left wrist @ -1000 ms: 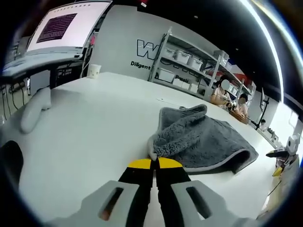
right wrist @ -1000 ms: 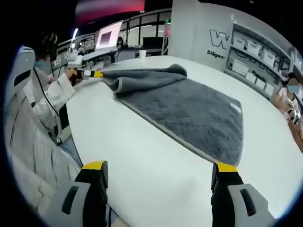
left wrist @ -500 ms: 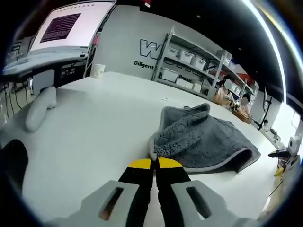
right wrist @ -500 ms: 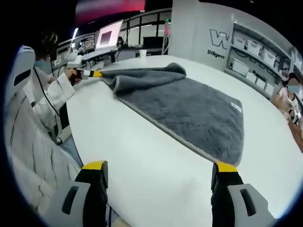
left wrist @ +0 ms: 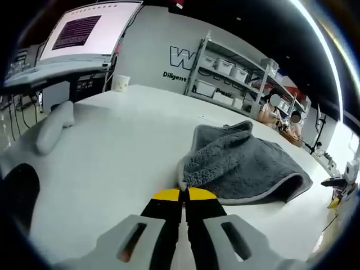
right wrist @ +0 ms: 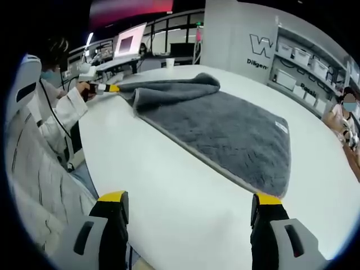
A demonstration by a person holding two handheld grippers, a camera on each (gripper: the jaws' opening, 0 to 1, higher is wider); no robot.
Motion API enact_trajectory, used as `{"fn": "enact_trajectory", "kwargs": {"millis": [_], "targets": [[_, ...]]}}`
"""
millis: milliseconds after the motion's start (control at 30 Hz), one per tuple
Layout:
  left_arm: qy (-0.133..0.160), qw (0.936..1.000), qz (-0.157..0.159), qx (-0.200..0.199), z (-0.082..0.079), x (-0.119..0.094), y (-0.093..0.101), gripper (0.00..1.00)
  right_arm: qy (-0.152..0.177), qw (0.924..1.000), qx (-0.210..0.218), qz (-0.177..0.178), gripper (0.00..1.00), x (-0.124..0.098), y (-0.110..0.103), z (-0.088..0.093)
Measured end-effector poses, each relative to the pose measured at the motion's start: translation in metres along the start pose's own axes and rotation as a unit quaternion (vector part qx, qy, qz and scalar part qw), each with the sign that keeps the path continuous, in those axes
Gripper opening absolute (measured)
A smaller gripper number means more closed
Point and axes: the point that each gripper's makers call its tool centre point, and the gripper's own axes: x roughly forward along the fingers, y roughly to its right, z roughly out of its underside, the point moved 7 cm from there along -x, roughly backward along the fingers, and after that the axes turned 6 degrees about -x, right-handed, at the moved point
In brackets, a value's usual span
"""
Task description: Open the folded towel by lifting each exposed corner and separating the folded layers until the towel lies flat within the target outline without major curled edges
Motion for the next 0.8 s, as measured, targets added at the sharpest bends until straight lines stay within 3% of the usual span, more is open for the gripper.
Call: {"fn": "enact_trajectory", "kwargs": {"millis": [800], "targets": [[0.003, 0.9998, -0.018, -0.004, 0.000, -0.007, -0.010, 0.01, -0.001, 1.0000, 0.002, -0.004, 0.88, 0.002, 0.001, 0.000]]}}
